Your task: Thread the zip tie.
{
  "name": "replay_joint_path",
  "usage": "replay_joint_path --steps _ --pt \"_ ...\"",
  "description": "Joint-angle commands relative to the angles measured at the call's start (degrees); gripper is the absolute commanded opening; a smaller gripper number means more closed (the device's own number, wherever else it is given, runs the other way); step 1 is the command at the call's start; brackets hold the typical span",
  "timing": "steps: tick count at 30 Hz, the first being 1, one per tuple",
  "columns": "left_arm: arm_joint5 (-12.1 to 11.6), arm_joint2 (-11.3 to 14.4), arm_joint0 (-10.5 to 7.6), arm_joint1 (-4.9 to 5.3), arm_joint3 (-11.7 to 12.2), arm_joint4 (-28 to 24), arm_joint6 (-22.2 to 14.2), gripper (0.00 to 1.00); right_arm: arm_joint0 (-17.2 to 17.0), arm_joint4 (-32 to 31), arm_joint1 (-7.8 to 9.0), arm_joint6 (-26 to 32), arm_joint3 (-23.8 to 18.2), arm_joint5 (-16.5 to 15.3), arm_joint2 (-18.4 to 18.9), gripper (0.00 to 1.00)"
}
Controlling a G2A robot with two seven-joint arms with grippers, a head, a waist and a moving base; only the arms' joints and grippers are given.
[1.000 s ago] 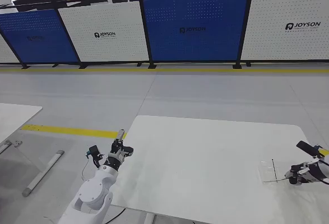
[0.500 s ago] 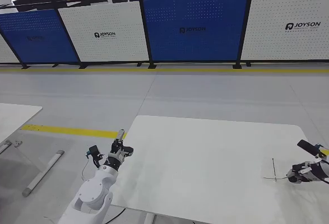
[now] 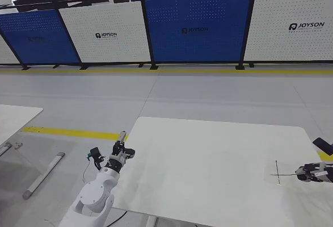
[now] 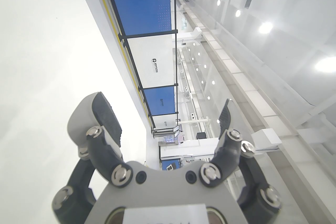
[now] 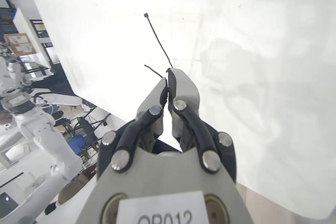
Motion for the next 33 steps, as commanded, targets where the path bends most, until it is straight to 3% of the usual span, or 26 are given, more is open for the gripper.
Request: replay_joint_path --steps 1,4,18,22,26,28,33 --pt "0.00 0.00 0.00 0.00 0.00 0.00 0.00 1.00 -2.87 2.06 0.91 -0.50 -2.29 -1.84 3.40 0.00" --pt "0.00 0.00 0.00 0.00 0.00 0.00 0.00 1.00 -8.25 6.27 2.31 -0.40 -5.52 -4.92 8.83 0.00" --pt "0.00 0.00 0.00 0.00 0.00 0.00 0.00 1.00 -8.38 6.20 2.28 -0.79 -5.69 -5.04 8.75 0.00" --pt "0.00 0.00 0.00 0.00 0.00 0.00 0.00 1.00 -10.15 7.75 2.25 -5.35 -9.88 -9.32 9.98 0.00" --pt "0.00 0.00 0.00 0.00 0.00 0.00 0.00 1.00 -14.42 11.39 2.64 -9.75 -15.80 -16.75 13.64 0.00" --pt "0.00 0.00 0.00 0.00 0.00 0.00 0.00 1.00 -16.45 11.74 2.66 -12.03 -18.32 -18.23 14.33 0.00" --pt "0.00 0.00 0.00 0.00 0.00 0.00 0.00 1.00 -19.64 10.59 2.08 -15.99 -22.80 -22.79 12.05 0.00"
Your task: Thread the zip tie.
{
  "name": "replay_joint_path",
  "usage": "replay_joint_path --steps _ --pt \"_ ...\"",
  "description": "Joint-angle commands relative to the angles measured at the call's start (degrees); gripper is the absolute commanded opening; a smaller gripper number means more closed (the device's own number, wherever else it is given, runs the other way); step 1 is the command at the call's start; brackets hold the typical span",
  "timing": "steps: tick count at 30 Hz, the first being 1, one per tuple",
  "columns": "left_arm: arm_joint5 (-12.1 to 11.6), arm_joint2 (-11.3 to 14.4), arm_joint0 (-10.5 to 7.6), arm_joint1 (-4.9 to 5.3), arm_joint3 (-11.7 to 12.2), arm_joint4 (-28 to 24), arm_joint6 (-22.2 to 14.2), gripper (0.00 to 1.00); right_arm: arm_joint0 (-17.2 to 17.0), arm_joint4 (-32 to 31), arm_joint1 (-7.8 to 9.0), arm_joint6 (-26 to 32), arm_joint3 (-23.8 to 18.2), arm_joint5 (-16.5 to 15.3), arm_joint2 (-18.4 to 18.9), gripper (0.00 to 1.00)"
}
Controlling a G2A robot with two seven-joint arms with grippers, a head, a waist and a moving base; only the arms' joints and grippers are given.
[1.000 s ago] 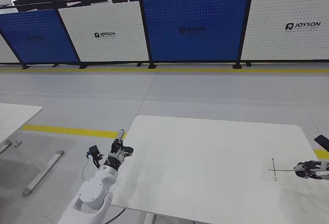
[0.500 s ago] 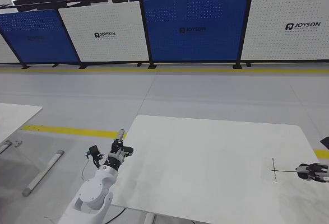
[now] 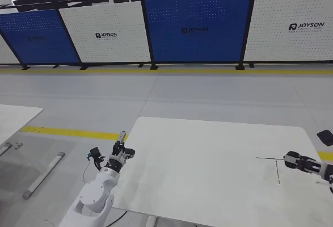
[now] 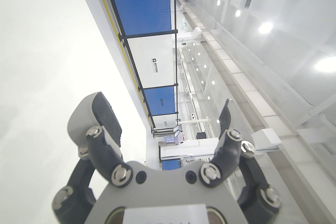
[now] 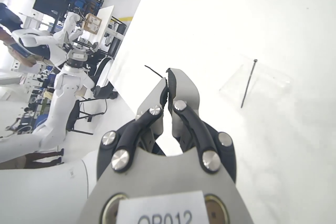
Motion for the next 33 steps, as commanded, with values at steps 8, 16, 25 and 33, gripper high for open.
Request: replay_joint_path --steps 8,16,25,33 --pt "0.00 0.00 0.00 0.00 0.00 0.00 0.00 1.00 0.76 -0.10 -0.42 1.03 1.05 -1.44 -2.18 0.00" --pt "0.00 0.00 0.00 0.00 0.00 0.00 0.00 1.00 -0.04 -3.54 -0.46 -1.84 0.30 -0.52 -2.40 0.00" --pt "0.39 1.24 -2.89 -0.54 -2.48 -0.34 2.71 1.00 -2.83 -12.42 -1.77 -16.85 -9.93 -4.50 -6.11 0.00" --pt "15.95 4.49 -3.69 -0.21 -7.93 -1.90 -7.31 1.00 1.90 -24.54 -3.76 -24.10 -11.95 -4.50 -15.33 0.00"
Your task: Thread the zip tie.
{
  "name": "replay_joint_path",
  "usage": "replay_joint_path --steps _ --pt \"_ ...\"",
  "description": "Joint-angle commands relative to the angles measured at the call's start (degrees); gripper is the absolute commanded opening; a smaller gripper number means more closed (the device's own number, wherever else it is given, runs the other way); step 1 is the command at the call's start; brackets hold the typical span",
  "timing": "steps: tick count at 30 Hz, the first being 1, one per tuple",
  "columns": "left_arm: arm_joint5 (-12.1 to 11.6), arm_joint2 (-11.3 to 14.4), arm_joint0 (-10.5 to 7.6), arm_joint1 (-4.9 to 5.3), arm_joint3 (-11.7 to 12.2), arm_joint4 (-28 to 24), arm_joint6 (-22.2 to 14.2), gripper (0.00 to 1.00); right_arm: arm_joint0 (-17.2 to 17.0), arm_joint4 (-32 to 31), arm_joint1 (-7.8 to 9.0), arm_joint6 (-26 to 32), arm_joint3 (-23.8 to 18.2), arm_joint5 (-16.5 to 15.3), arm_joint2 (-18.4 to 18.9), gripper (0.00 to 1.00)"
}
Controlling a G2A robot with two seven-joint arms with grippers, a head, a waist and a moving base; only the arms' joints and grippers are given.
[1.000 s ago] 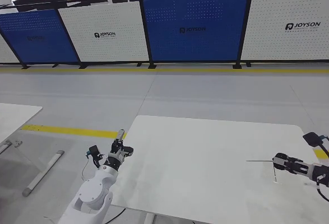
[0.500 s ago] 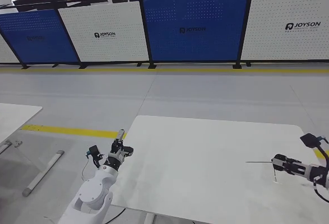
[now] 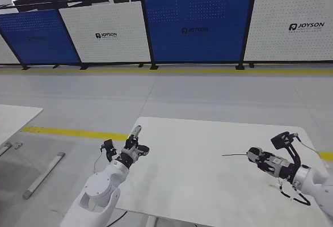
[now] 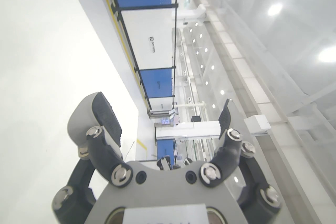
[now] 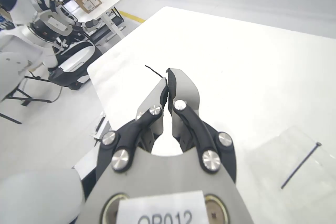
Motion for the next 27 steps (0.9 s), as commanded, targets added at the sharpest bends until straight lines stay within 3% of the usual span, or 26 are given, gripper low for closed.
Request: replay_joint_path --steps 1,3,13,16,21,24,27 --pt "5.03 1.40 0.14 0.17 -0.68 -0.09 -3.79 1.00 1.10 -0.23 -0.51 -0.45 0.72 0.00 -2.05 0.00" --pt "5.53 1.38 0.28 0.50 0.05 0.42 -5.84 1.00 1.10 -0.23 -0.51 -0.45 0.72 0.00 -2.05 0.00" --pt "5.53 1.28 0.24 0.53 0.06 0.45 -5.82 1.00 1.10 -0.23 -0.51 -0.45 0.72 0.00 -2.05 0.00" --pt "5.53 1.81 -0.26 0.65 2.11 -1.71 -7.99 1.00 1.05 -5.81 -0.79 -3.06 0.29 1.46 -2.46 0.00" --pt "5.53 4.51 -1.05 1.35 3.75 -4.74 -12.57 1.00 3.43 -13.10 -1.87 -6.44 -0.98 0.00 -5.82 0.00" --pt "5.53 6.48 -1.24 2.30 2.81 -6.53 -14.86 1.00 5.72 -16.82 -2.67 -7.96 -2.15 0.00 -9.00 0.00" --pt "5.53 8.12 -1.06 3.29 0.71 -7.31 -13.81 1.00 7.90 -19.75 -3.33 -8.74 -3.02 0.00 -12.67 0.00"
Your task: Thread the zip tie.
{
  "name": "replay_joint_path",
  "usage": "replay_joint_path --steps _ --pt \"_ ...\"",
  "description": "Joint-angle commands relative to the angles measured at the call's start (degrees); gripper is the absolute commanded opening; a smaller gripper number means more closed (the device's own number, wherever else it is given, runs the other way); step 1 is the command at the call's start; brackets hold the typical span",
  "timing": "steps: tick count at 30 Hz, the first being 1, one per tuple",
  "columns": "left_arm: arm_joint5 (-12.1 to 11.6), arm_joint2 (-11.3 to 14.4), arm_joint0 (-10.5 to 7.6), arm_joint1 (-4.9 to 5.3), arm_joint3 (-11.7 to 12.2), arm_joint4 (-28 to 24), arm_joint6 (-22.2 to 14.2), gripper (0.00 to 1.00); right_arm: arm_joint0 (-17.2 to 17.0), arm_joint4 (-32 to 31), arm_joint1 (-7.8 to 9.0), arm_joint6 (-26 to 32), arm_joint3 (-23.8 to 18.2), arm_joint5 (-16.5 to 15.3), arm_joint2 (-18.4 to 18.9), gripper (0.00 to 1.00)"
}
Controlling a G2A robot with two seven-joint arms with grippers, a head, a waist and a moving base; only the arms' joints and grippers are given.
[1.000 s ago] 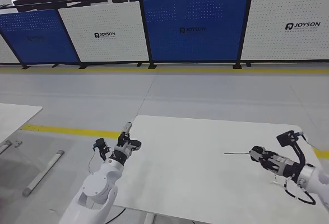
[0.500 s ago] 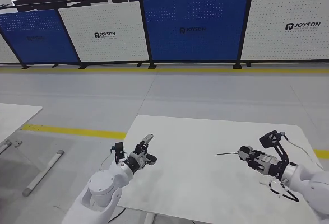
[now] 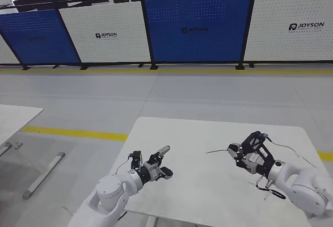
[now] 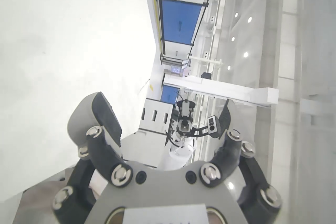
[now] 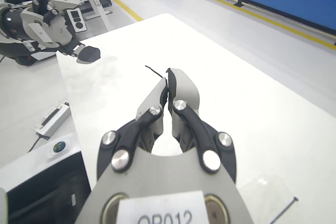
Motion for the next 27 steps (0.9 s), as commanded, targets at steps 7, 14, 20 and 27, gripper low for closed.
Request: replay_joint_path --steps 7,14,20,27 --pt "0.00 3.08 -1.46 1.31 -0.77 -3.75 4.23 1.00 2.52 -0.35 -0.77 -0.65 0.83 0.00 -4.26 0.00" --pt "0.00 3.08 -1.46 1.31 -0.77 -3.75 4.23 1.00 2.52 -0.35 -0.77 -0.65 0.83 0.00 -4.26 0.00" --pt "0.00 5.01 -1.91 1.11 -0.78 -5.14 5.03 1.00 3.22 -10.90 -1.40 -3.63 -0.84 0.00 -5.98 0.00" --pt "0.00 7.17 -3.10 1.63 0.14 -12.33 6.41 1.00 8.31 -19.80 -2.23 -7.97 -1.57 0.00 -14.02 0.00"
